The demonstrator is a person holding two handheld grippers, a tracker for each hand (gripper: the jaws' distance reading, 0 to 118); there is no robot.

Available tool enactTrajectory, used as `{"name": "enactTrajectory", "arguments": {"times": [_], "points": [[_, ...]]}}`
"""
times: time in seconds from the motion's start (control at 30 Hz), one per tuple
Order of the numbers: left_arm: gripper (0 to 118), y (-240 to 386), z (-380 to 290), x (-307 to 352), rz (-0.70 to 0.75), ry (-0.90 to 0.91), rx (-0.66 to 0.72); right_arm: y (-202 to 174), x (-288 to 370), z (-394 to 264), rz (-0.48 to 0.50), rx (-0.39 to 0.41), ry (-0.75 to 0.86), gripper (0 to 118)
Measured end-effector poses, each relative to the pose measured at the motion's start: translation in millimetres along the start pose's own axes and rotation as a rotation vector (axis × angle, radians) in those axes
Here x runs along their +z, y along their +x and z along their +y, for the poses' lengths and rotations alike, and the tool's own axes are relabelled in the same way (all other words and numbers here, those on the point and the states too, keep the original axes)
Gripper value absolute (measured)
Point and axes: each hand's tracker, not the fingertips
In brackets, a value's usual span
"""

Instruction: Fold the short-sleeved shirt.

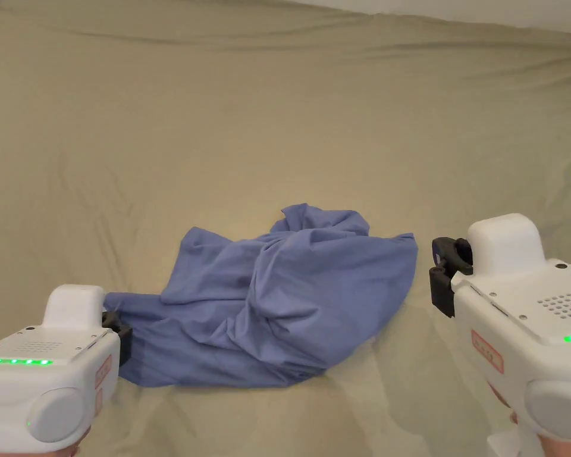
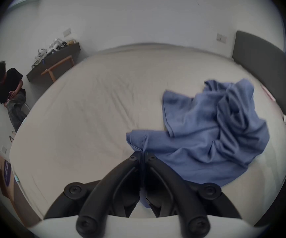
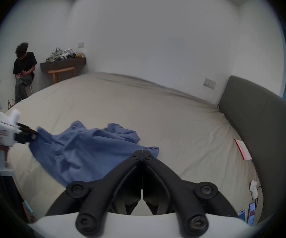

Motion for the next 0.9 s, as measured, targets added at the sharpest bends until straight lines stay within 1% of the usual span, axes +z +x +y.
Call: {"name": "enactTrajectory", "arguments": {"times": [0.03,0.07,0.1,0.13,0.17,0.2,0.23,0.33,0.4,0.43,0.47,0.53,0.57,0.6,0.63,0.67,0.7,0.73,0.77,0.8,0.83,0.87,0.9], "points": [[2,-9,5,9,-0.001,0.029,0.034,10,-18,2,-0.002,-0.017,-0.013,3],[2,-14,7,19,-0.028,0.054,0.066,20,-39,3,0.005,-0.031,-0.057,10],[2,-18,7,29,-0.046,0.086,0.091,30,-61,5,0.016,-0.047,-0.108,27],[2,-19,6,38,-0.051,0.125,0.100,39,-83,6,0.010,-0.070,-0.145,56],[2,-18,2,47,-0.044,0.139,0.081,47,-109,5,0.031,-0.063,-0.203,97],[2,-17,0,55,-0.034,0.149,0.046,56,-135,2,0.028,-0.060,-0.261,113],[2,-17,-3,60,-0.022,0.159,0.013,61,-155,0,0.010,-0.050,-0.301,116],[2,-18,-12,71,0.023,0.175,-0.010,70,-203,-9,0.003,-0.016,-0.404,116],[2,-20,-15,73,0.033,0.169,-0.010,70,-226,-14,0.018,-0.008,-0.431,116],[2,-21,-16,74,0.027,0.167,0.007,68,-235,-16,0.043,-0.032,-0.451,116],[2,-21,-18,73,0.019,0.157,0.019,64,-239,-17,0.051,-0.039,-0.461,116],[2,-19,-21,71,0.019,0.153,0.028,53,-247,-19,0.054,-0.005,-0.471,115],[2,-19,-22,70,0.025,0.150,0.022,47,-248,-20,0.077,0.038,-0.478,101],[2,-18,-23,69,0.027,0.148,0.016,35,-241,-19,0.101,0.056,-0.486,77],[2,-17,-23,68,0.026,0.146,0.006,28,-239,-20,0.146,0.082,-0.472,42],[2,-16,-22,68,0.025,0.145,-0.001,25,-234,-20,0.228,0.050,-0.432,5],[2,-17,-22,68,0.024,0.148,-0.004,19,-228,-17,0.266,0.037,-0.398,5],[2,-17,-21,68,0.020,0.155,-0.005,7,-220,-16,0.177,0.103,-0.391,5],[2,-17,-18,68,0.016,0.157,-0.004,1,-218,-18,0.127,0.190,-0.416,5],[2,-16,-16,69,0.015,0.159,-0.001,-2,-213,-17,0.122,0.231,-0.393,5],[2,-16,-13,70,0.020,0.166,0.001,0,-207,-14,0.099,0.221,-0.388,5],[2,-17,-10,73,0.015,0.172,0.002,5,-205,-11,0.107,0.160,-0.394,5],[2,-17,-6,76,0.015,0.184,0.004,13,-196,-5,0.114,0.079,-0.386,5]]}}
